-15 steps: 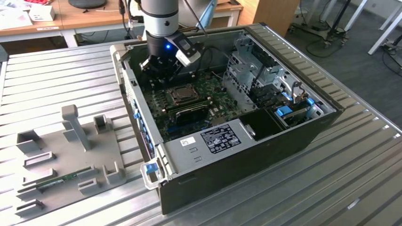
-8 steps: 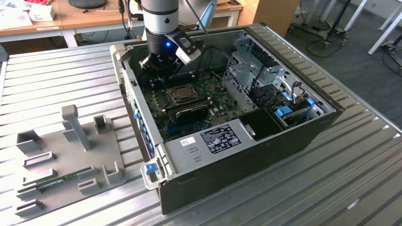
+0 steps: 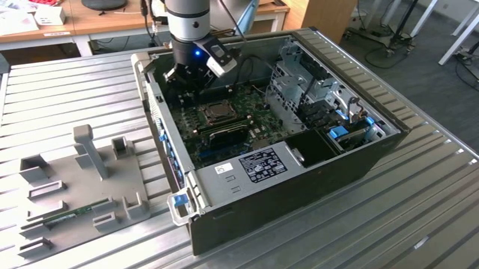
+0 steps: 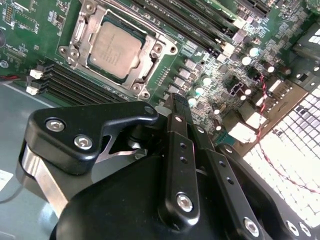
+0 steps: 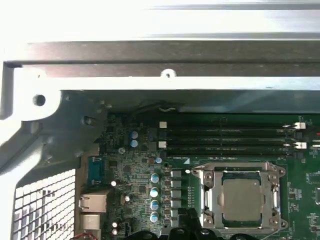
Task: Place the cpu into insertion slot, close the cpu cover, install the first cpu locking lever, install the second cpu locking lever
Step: 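Install the first cpu locking lever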
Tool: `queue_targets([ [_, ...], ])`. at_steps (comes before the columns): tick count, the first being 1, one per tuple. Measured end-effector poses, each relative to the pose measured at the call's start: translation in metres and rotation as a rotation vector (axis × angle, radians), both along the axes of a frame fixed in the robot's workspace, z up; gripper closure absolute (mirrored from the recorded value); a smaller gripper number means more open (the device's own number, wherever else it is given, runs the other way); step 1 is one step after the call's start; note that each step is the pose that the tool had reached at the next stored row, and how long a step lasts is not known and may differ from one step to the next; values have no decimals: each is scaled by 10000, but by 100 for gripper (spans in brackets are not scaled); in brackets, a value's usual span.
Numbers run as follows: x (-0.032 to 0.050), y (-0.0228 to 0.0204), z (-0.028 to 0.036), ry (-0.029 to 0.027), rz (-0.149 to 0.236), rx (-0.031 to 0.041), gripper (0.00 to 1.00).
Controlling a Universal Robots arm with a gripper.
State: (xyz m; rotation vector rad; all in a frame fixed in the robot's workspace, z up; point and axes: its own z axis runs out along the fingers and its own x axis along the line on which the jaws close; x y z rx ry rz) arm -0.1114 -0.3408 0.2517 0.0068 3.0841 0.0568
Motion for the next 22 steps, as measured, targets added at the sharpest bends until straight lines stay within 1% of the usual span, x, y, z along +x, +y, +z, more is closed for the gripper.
queue_targets([
  [3,-20,5,-2,-18,0,4,90],
  [4,-24,5,0,-29,0,16,90],
  [5,-26,6,-1,-48,0,44,90],
  [7,-28,6,-1,-87,2,124,90],
  [10,-33,6,-1,-116,0,204,90],
  [17,-74,17,-4,-130,0,212,90],
  [22,-75,47,-7,-131,-1,229,90],
])
